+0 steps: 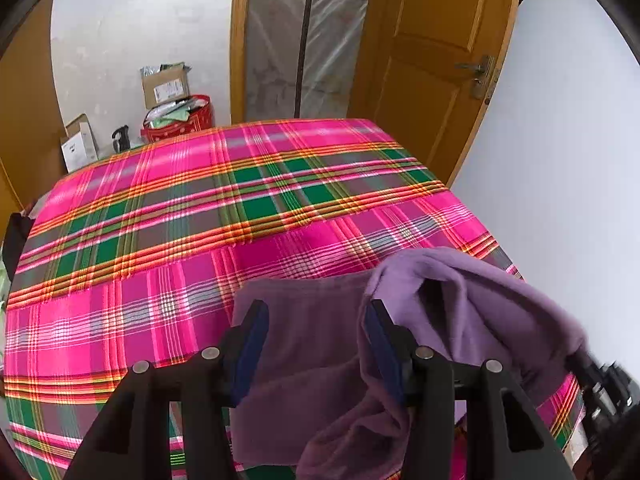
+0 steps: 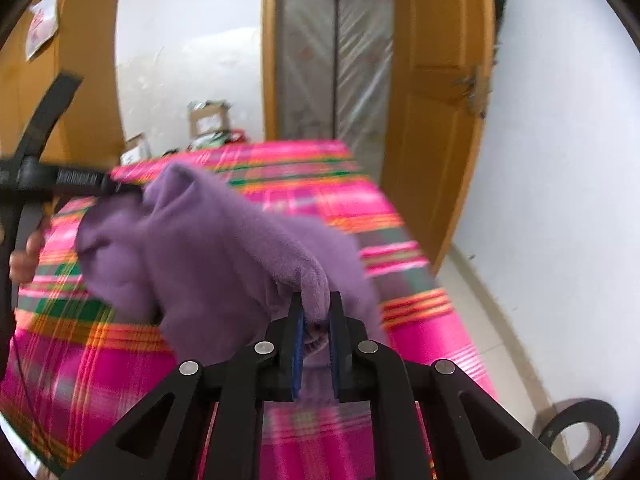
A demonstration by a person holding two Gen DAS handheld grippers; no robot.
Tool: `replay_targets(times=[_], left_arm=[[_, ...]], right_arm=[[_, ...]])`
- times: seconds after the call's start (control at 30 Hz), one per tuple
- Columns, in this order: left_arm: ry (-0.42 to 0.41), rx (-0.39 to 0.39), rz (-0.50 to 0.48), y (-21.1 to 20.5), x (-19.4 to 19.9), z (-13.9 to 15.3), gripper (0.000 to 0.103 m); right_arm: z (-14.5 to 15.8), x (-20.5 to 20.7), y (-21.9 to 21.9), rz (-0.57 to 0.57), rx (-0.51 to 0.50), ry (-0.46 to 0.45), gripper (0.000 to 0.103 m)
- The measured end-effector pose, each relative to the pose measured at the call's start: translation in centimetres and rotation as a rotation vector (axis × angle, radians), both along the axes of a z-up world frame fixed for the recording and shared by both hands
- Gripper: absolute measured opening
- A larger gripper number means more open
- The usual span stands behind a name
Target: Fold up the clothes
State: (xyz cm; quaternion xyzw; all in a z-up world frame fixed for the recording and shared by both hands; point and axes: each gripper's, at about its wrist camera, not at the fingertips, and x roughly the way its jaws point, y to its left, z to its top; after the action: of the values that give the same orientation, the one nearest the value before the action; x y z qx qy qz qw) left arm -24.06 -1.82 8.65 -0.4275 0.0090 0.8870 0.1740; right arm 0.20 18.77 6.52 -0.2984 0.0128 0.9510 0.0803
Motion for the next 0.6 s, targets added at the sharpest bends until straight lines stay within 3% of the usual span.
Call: replay_targets(times=[0.27, 0.33, 0.47, 0.6], left_arm=[[-0.078, 0.063, -0.115, 1.0, 0.2, -0.8, 0.049], [-0.1, 0.07, -0.13, 1.2, 0.2, -1.5, 0.041], [-0.117, 0.109, -0.168, 1.6, 1.1, -1.5, 0.014], [-0.088, 0.134, -0.174, 1.4, 2.2, -0.6, 0.007]], right_arm=[[2.7, -0.3, 2.1, -0.074, 0.012, 0.074, 0.01], [3.0, -0.4, 2.2, -0.08, 0.01, 0.078, 0.01], [3.3, -0.9, 2.4, -0.078, 0.0, 0.086, 0.01], [4.1, -1.8, 2.2, -0.064, -0.021, 0.115, 0.01]])
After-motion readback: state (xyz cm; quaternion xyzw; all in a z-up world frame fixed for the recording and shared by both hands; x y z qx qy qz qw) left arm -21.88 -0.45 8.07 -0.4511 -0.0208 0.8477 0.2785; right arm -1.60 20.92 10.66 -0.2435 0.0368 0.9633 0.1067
